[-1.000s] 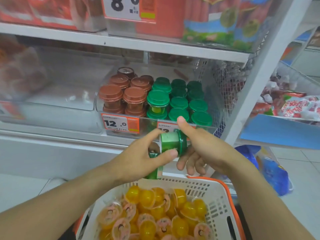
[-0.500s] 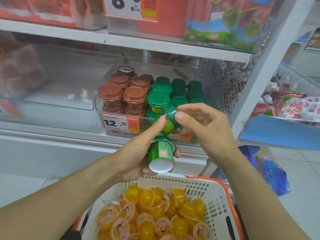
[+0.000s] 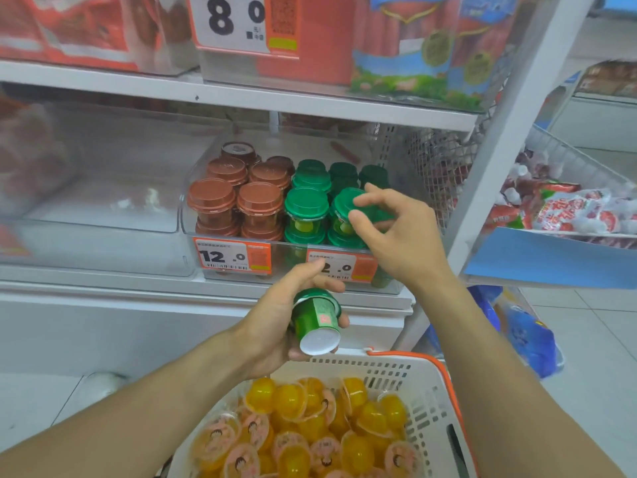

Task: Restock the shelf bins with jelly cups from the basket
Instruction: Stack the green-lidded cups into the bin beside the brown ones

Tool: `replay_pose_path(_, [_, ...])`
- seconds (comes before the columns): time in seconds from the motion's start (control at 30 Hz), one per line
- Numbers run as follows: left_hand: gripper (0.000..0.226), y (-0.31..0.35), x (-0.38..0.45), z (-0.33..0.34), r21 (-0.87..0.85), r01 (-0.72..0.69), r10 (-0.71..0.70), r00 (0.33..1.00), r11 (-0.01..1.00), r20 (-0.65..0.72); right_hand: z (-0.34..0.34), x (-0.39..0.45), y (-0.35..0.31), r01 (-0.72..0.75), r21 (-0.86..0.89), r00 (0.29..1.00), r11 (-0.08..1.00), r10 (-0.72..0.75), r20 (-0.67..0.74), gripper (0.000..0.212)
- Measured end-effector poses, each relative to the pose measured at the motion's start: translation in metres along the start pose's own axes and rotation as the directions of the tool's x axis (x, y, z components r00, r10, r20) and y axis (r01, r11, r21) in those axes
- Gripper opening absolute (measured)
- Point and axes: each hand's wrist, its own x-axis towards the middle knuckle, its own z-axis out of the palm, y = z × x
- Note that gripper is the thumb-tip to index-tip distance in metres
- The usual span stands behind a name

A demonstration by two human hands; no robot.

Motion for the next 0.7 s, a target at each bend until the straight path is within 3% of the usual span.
replay_pose_path(0.17, [0.055, 0.005, 0.006, -0.001, -0.083, -0.05, 0.047, 0.998, 0.995, -0.035, 0.011, 0.002, 0.004, 0.029, -0.02, 0.998, 0.999, -0.03, -0.063, 0.016])
replay_pose_path(0.43, [0.048, 0.009, 0.007, -0.001, -0.144, -0.116, 0.114, 0.993, 0.983, -0.022, 0.003, 0.001, 0.014, 0.118, -0.029, 0.993, 0.993, -0.118, -0.028, 0.02])
replay_pose_path(0.53, [0.027, 0.011, 0.009, 0.0, -0.145, -0.118, 0.122, 0.992, 0.982, 0.017, -0.007, -0.006, 0.003, 0.195, 0.046, 0.952, 0.98, -0.177, -0.251, 0.009])
replay_pose_path(0.6, [0.028, 0.011, 0.01, 0.001, -0.127, -0.117, 0.12, 0.993, 0.985, 0.019, -0.012, -0.017, -0.008, 0.215, 0.168, 0.939, 0.962, -0.156, -0.307, 0.008])
replay_pose_path(0.7, [0.042, 0.01, 0.011, 0.005, -0.103, -0.087, 0.087, 0.996, 0.991, -0.013, -0.018, -0.039, -0.012, 0.164, 0.307, 0.986, 0.938, -0.166, -0.019, 0.019])
